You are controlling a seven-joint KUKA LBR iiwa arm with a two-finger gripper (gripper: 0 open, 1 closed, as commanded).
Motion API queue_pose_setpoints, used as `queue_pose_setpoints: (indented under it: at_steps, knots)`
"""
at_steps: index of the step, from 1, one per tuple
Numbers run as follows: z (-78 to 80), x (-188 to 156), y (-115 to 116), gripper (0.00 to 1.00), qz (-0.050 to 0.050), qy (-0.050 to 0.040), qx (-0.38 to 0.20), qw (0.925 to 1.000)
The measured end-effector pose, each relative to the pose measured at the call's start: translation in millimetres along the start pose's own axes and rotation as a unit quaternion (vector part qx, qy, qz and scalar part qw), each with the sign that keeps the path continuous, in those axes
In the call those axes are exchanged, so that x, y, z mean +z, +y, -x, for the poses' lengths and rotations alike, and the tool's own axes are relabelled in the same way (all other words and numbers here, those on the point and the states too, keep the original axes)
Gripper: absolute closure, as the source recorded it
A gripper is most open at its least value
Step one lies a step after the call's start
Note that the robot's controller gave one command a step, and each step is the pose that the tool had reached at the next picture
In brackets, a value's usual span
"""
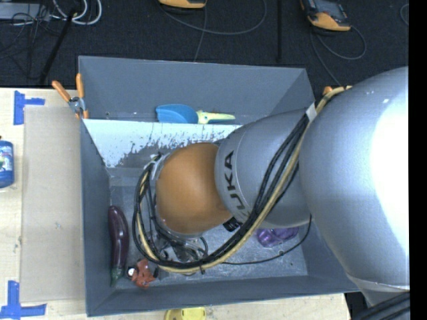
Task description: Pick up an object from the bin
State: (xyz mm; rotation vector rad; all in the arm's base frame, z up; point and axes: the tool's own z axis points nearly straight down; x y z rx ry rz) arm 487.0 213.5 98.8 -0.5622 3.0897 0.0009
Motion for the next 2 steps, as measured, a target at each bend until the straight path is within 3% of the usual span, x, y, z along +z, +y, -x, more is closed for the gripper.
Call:
queue_pose_setpoints:
  at_steps: [1, 2]
  knots:
    - [5.0, -19.9, 7.7, 1.00, 0.000, -0.0001, 0.013, 0.9999]
    - [2.4, -63.4, 7.1, 1.00, 0.000, 0.0025, 0.010, 0.9999]
